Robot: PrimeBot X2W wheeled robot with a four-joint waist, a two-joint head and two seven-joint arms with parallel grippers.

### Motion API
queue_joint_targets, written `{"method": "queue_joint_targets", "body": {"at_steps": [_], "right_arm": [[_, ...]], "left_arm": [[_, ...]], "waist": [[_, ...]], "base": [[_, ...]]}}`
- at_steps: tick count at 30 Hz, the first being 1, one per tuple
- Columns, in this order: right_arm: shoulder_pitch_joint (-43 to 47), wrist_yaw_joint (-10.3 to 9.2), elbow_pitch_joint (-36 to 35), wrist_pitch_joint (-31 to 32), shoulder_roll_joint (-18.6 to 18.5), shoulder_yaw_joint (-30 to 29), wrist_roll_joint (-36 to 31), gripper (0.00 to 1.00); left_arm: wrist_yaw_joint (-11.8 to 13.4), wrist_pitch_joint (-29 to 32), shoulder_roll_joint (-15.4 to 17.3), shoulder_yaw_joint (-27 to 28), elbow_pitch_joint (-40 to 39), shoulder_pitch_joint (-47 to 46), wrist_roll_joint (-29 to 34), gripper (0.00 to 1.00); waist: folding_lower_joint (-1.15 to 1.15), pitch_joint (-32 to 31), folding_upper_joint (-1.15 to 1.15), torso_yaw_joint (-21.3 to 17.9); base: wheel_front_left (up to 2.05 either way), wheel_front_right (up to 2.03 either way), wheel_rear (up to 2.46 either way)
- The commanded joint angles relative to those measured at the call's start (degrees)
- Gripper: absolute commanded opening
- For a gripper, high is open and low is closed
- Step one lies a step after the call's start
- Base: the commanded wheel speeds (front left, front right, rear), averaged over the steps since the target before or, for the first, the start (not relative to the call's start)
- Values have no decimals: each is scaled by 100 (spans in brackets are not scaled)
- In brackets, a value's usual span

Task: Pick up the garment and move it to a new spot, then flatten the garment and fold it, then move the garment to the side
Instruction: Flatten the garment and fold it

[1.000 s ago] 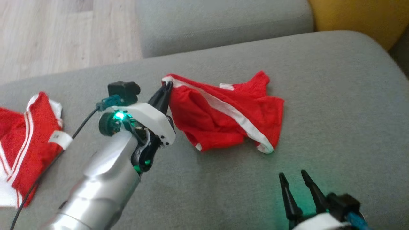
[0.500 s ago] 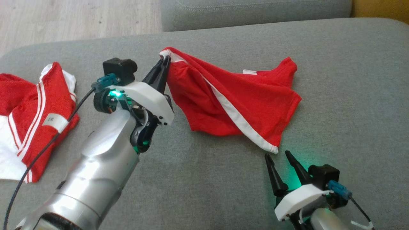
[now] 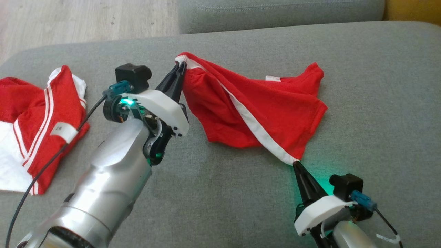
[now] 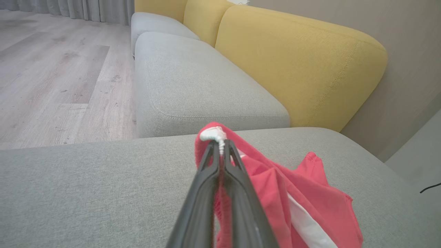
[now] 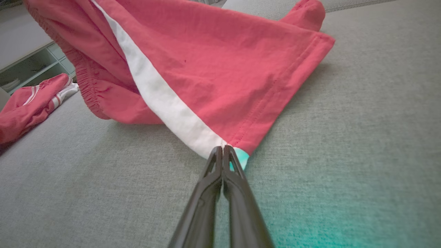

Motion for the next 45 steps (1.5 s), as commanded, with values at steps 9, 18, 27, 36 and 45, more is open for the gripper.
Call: {"method": "queue_joint_targets", "body": {"at_steps": [9,18,27,36,45], "right_arm": [[11,-4,-88,-37,-20,26,-96,100],[-166,-4,371,-37,-20,133,23,100],[-423,-4,486,-37,-20,160,25,67],[-513,-4,290,-37,-20,110,43,0],[-381,-4,-749,-37,-20,-452,-275,0]], "left_arm": [[-86,-160,147,86,68,-249,-70,0],[-120,-173,89,-22,115,-298,-111,0],[-132,-193,18,-77,141,-390,-159,0],[-139,-265,56,-77,214,-422,-219,0],[-147,-520,337,-66,92,-311,-253,0]], "waist": [[0,-218,0,-9],[0,-211,0,172],[0,-80,0,275],[0,-29,0,239],[0,-235,0,-14]], "base": [[0,0,0],[0,0,0],[0,0,0],[0,0,0],[0,0,0]]}}
